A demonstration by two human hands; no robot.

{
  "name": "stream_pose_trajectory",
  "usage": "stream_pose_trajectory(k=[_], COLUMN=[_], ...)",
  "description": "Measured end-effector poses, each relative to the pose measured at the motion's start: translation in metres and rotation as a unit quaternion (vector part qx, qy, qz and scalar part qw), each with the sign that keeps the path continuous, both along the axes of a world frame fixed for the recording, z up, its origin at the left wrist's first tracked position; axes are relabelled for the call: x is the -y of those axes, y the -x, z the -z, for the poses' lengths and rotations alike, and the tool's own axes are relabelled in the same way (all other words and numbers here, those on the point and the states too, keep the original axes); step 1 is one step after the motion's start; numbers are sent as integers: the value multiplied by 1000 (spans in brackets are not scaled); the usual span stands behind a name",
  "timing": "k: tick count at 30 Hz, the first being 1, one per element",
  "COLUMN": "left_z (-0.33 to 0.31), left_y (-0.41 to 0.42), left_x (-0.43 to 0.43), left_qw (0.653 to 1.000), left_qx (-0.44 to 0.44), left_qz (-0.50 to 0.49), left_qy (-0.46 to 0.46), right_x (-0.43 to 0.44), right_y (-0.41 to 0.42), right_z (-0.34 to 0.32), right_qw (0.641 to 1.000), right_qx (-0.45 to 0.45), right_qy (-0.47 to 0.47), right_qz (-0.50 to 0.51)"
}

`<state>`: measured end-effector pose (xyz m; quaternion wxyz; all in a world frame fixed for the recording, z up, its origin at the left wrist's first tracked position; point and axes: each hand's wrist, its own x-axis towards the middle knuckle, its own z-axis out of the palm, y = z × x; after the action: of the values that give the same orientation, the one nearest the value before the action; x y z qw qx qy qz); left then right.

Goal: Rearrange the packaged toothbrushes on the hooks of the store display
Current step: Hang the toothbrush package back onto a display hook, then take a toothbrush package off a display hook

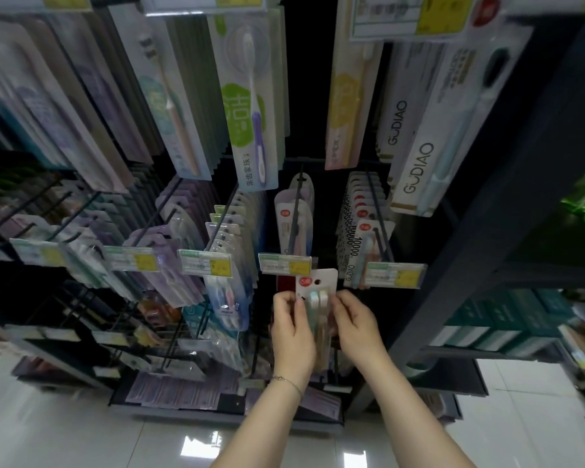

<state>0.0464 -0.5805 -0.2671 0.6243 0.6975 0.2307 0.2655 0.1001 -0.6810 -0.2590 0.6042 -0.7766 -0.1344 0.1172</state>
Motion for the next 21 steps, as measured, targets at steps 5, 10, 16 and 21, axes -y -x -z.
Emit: stream_pose_trajectory(k=[5, 10, 16, 21], left_z=[-5, -8, -19, -25], left_y=[-9, -20, -34, -43], left_x=[19, 33, 47, 56], left_qw=[998, 995, 991, 990], left_qx=[-16, -15, 0, 8], left_qz=[60, 100, 133, 138], left_qy=[-5, -13, -19, -1], right_x=[24, 39, 48, 55], right_y=[-4, -6, -8, -15], right_z=[3, 10, 5, 1], right_qw=[997, 986, 971, 965], right_qx=[-7, -2, 42, 53], right_qy=[-44, -77, -70, -55], right_qz=[68, 146, 224, 250])
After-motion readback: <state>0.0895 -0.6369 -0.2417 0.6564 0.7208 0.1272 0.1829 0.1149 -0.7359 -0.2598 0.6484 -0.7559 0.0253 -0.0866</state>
